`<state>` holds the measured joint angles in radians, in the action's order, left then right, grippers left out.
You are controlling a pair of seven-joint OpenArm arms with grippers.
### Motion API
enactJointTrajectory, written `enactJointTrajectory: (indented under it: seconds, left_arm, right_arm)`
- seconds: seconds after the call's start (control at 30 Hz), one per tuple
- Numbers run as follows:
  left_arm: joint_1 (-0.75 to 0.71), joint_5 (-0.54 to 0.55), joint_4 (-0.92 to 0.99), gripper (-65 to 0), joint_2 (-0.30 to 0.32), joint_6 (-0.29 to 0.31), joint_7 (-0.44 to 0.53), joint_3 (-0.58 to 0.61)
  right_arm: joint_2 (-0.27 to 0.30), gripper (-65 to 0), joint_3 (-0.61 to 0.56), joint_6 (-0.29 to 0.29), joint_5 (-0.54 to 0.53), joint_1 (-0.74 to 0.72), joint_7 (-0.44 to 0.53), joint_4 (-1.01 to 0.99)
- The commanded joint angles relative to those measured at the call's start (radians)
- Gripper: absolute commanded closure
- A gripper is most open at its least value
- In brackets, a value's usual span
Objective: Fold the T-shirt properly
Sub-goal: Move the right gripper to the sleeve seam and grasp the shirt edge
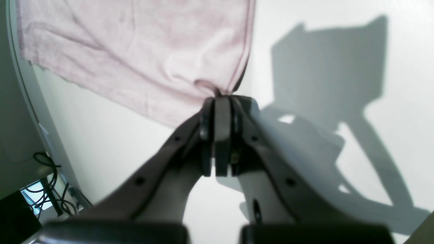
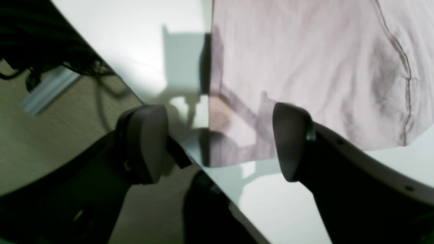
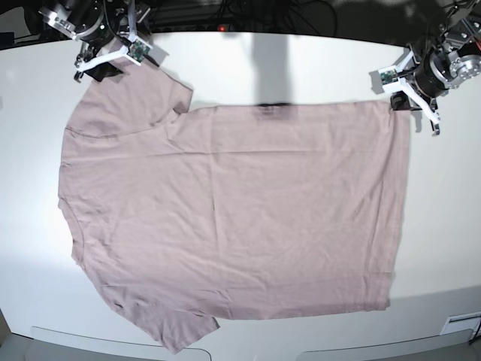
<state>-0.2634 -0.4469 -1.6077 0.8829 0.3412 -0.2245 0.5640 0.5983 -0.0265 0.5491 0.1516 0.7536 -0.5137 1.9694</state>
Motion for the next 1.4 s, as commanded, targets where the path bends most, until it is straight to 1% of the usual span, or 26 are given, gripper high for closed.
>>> enactJointTrajectory:
  seconds: [0.0, 0.07, 0.13, 0.4, 0.57, 0.7, 0.77, 0.8, 0.83, 0.97, 1.0, 1.03, 1.2, 1.3, 1.33, 1.37]
  left_arm:
    - [-0.005, 0.011, -0.003, 0.0, 0.014, 0.034, -0.01, 0.002]
    - [-0.005, 0.011, -0.003, 0.0, 0.014, 0.034, -0.008, 0.002]
    - [-0.005, 0.011, -0.003, 0.0, 0.014, 0.034, -0.005, 0.002]
    - [-0.005, 0.011, -0.003, 0.0, 0.014, 0.034, -0.006, 0.002]
    - [-0.005, 0.011, -0.003, 0.0, 0.014, 0.034, -0.006, 0.002]
    - [-0.005, 0.011, -0.003, 0.0, 0.014, 0.034, -0.006, 0.002]
    - [-0.005, 0.011, -0.003, 0.0, 0.015, 0.034, -0.006, 0.002]
    - [-0.005, 0.011, -0.003, 0.0, 0.014, 0.034, -0.006, 0.002]
    - [-0.005, 0.011, -0.003, 0.0, 0.015, 0.034, -0.007, 0.002]
    - [-0.005, 0.011, -0.003, 0.0, 0.015, 0.034, -0.006, 0.002]
    - [-0.005, 0.011, -0.003, 0.0, 0.015, 0.034, -0.006, 0.002]
    - [-0.005, 0.011, -0.003, 0.0, 0.014, 0.034, -0.006, 0.002]
    - [-0.005, 0.011, -0.003, 0.0, 0.015, 0.034, -0.006, 0.002]
    - [-0.005, 0.011, -0.003, 0.0, 0.015, 0.034, -0.006, 0.002]
    - [-0.005, 0.011, -0.003, 0.0, 0.015, 0.034, -0.006, 0.002]
    - [-0.005, 0.011, -0.003, 0.0, 0.015, 0.034, -0.006, 0.002]
  right_arm:
    - [0.011, -47.8, 0.005, -0.018, -0.004, 0.006, 0.008, 0.013]
    - [0.011, -47.8, 0.005, -0.061, -0.003, 0.006, 0.008, 0.013]
    - [0.011, -47.7, 0.005, -0.077, -0.003, 0.006, 0.008, 0.013]
    - [0.011, -47.7, 0.005, -0.079, 0.005, 0.003, 0.009, 0.001]
    - [0.011, -47.7, 0.005, -0.079, -0.003, -0.048, 0.008, -0.095]
    - [0.011, -47.7, 0.005, -0.079, -0.002, -0.058, 0.008, -0.114]
    - [0.011, -47.7, 0.005, -0.078, 0.006, -0.058, -0.011, -0.113]
    - [0.011, -47.7, 0.005, -0.077, 0.005, -0.058, -0.042, -0.111]
    - [0.011, -47.7, 0.005, -0.074, 0.005, -0.058, -0.079, -0.108]
    - [0.011, -47.7, 0.005, -0.014, 0.007, -0.058, -0.282, -0.078]
    - [0.014, -47.7, 0.005, 0.006, 0.016, -0.058, -0.316, -0.072]
    - [0.016, -47.7, 0.005, 0.022, 0.032, -0.058, -0.321, -0.07]
    - [0.019, -46.6, 0.005, 0.024, 0.092, -0.058, -0.225, -0.07]
    - [0.02, -44.1, 0.005, 0.03, 0.11, -0.058, -0.215, -0.07]
    - [0.02, -42.6, 0.005, 0.052, 0.11, -0.058, -0.213, -0.07]
    - [0.02, -40.1, 0.005, 0.087, 0.11, -0.058, -0.205, -0.07]
